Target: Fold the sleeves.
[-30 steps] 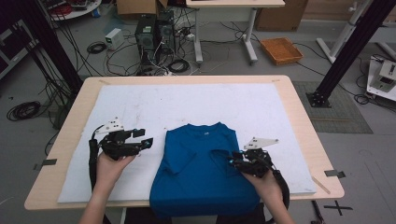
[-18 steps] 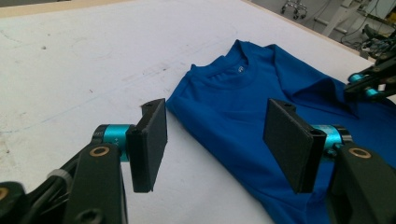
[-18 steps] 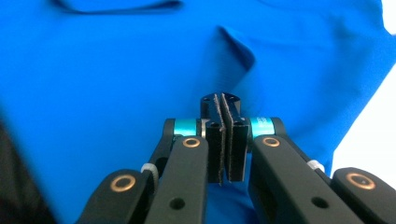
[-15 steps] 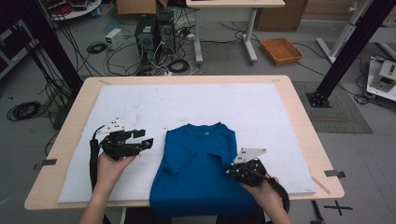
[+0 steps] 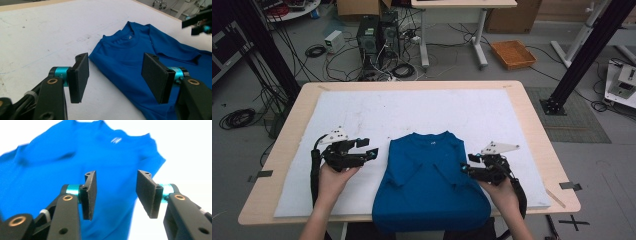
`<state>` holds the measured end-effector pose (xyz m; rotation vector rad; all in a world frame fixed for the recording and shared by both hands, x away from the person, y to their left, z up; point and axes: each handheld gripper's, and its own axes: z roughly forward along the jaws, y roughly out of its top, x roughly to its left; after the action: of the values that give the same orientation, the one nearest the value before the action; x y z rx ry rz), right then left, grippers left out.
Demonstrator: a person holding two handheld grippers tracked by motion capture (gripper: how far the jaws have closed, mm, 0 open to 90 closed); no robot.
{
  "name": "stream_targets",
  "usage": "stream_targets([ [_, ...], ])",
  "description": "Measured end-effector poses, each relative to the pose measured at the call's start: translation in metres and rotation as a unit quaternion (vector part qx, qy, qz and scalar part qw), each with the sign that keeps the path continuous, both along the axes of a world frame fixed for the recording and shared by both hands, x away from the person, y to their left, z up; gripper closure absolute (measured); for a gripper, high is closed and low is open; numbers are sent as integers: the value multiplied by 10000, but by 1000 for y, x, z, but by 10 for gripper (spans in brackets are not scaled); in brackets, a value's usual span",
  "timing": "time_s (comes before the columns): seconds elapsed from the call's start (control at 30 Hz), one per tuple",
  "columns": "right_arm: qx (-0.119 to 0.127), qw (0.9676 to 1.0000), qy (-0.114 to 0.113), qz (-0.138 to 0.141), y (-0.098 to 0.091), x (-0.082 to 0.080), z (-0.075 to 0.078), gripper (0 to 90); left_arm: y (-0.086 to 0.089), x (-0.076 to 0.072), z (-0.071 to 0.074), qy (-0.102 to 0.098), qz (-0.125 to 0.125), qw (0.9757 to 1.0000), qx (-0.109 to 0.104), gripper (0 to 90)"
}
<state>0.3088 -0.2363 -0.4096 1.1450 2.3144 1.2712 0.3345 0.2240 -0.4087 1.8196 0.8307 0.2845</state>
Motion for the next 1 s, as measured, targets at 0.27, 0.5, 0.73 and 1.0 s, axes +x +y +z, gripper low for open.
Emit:
stream_targets([
  [0.27,418,9971,-130,-620,-21,35,15,429,-12,14,1,47,75,9999,-74,391],
  [0.5,494,9952,-288,-788,-37,36,16,418,-15,12,-2,-167,188,9996,162,391],
  [0.73,515,9945,-288,-867,-48,34,14,407,-8,7,-5,-178,256,9994,134,384],
  [1.0,514,9945,-334,-855,-47,33,18,398,-9,4,-4,-92,166,9997,136,371],
])
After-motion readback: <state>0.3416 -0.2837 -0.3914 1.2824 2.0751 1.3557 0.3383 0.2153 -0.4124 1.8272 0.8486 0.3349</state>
